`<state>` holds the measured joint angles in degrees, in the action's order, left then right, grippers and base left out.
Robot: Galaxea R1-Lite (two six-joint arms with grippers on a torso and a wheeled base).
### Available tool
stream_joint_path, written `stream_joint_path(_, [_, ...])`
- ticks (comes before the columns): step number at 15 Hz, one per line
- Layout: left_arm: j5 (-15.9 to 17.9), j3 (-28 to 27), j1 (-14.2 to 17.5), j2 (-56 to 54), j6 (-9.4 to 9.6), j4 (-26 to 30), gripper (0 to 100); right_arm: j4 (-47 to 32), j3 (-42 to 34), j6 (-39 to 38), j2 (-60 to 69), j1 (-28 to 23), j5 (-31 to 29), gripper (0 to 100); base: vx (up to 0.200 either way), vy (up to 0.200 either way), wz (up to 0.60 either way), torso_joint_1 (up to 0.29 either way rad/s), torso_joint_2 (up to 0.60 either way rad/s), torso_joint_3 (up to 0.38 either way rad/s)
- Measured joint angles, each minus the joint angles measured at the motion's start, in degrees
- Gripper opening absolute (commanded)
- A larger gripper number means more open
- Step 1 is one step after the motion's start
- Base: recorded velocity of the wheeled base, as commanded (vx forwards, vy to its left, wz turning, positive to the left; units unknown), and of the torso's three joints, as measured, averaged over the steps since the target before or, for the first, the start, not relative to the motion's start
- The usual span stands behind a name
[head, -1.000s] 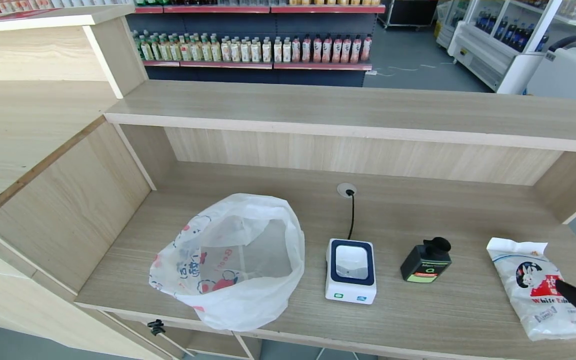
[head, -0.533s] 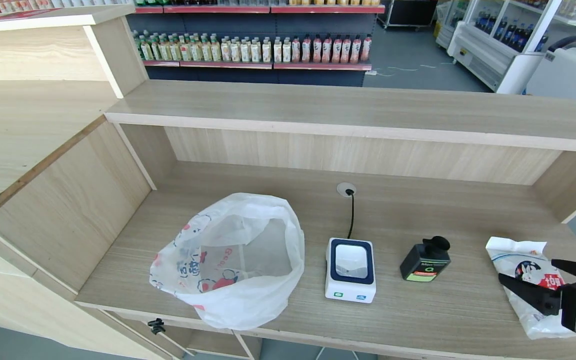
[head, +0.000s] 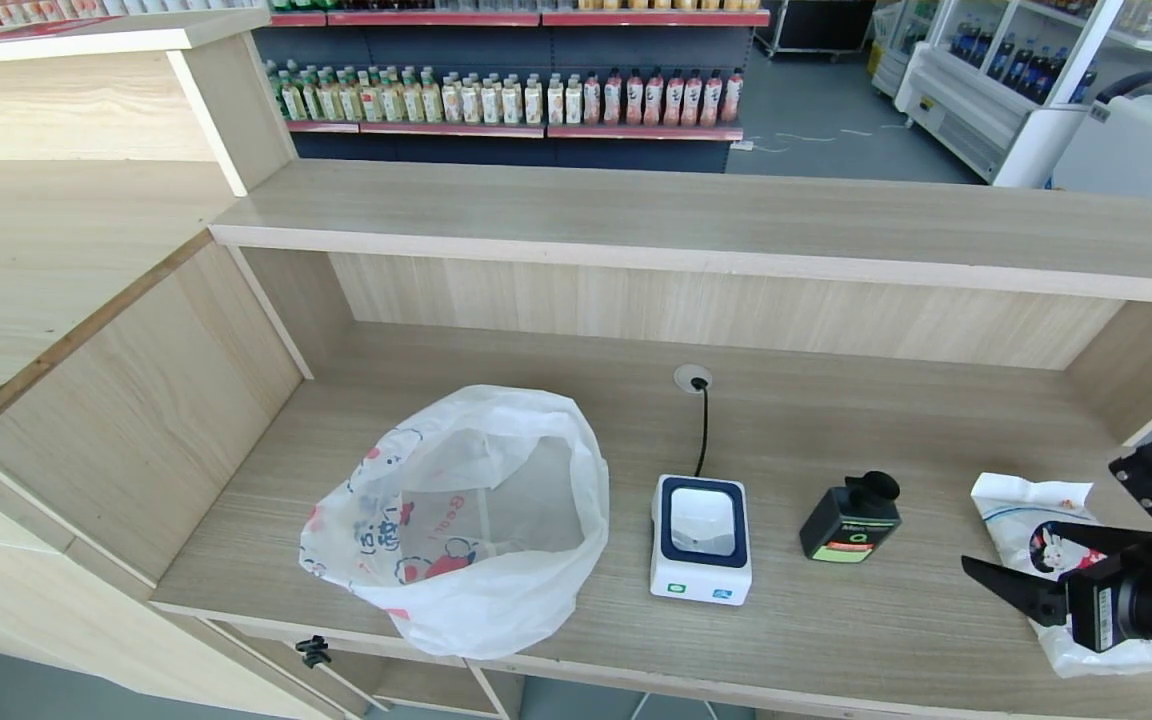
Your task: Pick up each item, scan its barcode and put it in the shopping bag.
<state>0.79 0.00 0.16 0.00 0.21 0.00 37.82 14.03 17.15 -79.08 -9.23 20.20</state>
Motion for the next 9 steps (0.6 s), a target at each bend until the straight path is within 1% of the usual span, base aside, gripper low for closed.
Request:
stream_joint_path(1, [0.0, 0.0, 0.0, 0.0, 0.00, 0.0, 100, 2.0, -1.0, 0.4, -1.2, 0.0, 0.5, 100, 0.000, 0.000, 0.00, 0.000, 0.00, 0.000])
stream_joint_path(6, [0.0, 0.0, 0.0, 0.0, 0.01, 0.0, 100, 4.6, -2.9, 2.3, -4.9, 0.0, 3.7, 100, 0.000, 0.000, 0.00, 0.000, 0.00, 0.000])
stream_joint_path(9, [0.0, 0.0, 0.0, 0.0, 0.00, 0.0, 100, 9.5, -3.7, 3.6, -7.8, 0.0, 5.1, 100, 0.000, 0.000, 0.00, 0.000, 0.00, 0.000])
